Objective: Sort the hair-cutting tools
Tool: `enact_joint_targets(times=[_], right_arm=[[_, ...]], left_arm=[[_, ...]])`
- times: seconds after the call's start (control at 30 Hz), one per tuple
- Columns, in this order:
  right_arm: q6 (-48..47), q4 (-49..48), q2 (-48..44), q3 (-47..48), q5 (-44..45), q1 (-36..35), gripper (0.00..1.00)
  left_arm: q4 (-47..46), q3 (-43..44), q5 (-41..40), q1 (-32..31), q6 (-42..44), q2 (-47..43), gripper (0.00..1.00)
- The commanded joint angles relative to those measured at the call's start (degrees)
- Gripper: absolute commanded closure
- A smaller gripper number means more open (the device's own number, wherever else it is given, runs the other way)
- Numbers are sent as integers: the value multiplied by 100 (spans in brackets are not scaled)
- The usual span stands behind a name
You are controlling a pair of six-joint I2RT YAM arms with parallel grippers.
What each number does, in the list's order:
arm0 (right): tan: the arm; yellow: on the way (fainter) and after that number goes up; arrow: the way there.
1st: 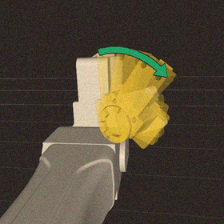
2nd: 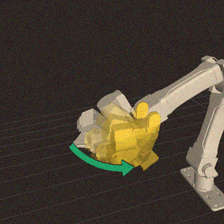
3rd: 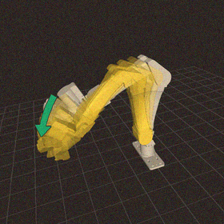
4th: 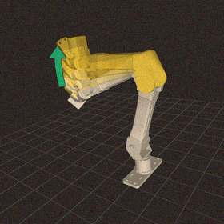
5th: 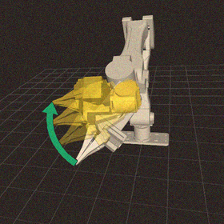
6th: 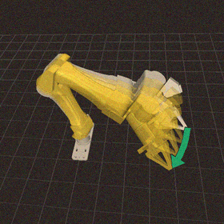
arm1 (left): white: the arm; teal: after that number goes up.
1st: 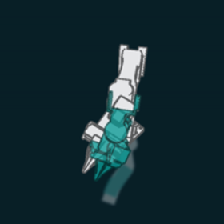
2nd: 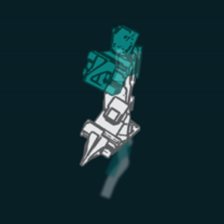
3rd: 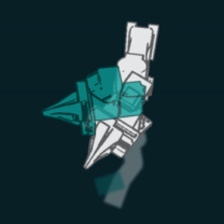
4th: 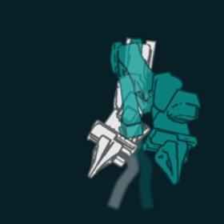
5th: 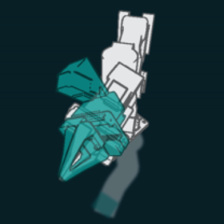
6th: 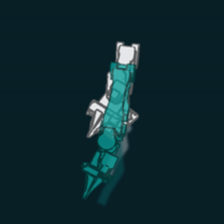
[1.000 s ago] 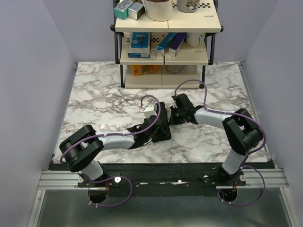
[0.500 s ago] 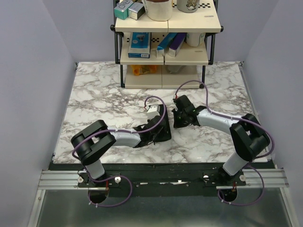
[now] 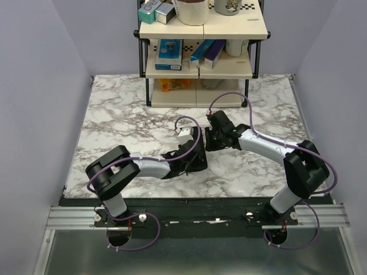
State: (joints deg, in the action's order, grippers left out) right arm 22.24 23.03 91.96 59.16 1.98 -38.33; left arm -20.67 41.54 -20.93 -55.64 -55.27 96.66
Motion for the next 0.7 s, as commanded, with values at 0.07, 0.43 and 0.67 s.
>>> enact_joint_targets(times=[0.07, 0.43, 0.67], right_arm=[[61, 0, 454, 307, -66, -131, 64], [9, -176, 849, 254, 48, -166, 63], [-62, -88, 1043, 96, 329, -158, 57]], left_arm=[[309, -234, 1, -35, -11, -104, 100], [265, -296, 10, -35, -37, -147, 100], [993, -277, -122, 26, 103, -849, 61]])
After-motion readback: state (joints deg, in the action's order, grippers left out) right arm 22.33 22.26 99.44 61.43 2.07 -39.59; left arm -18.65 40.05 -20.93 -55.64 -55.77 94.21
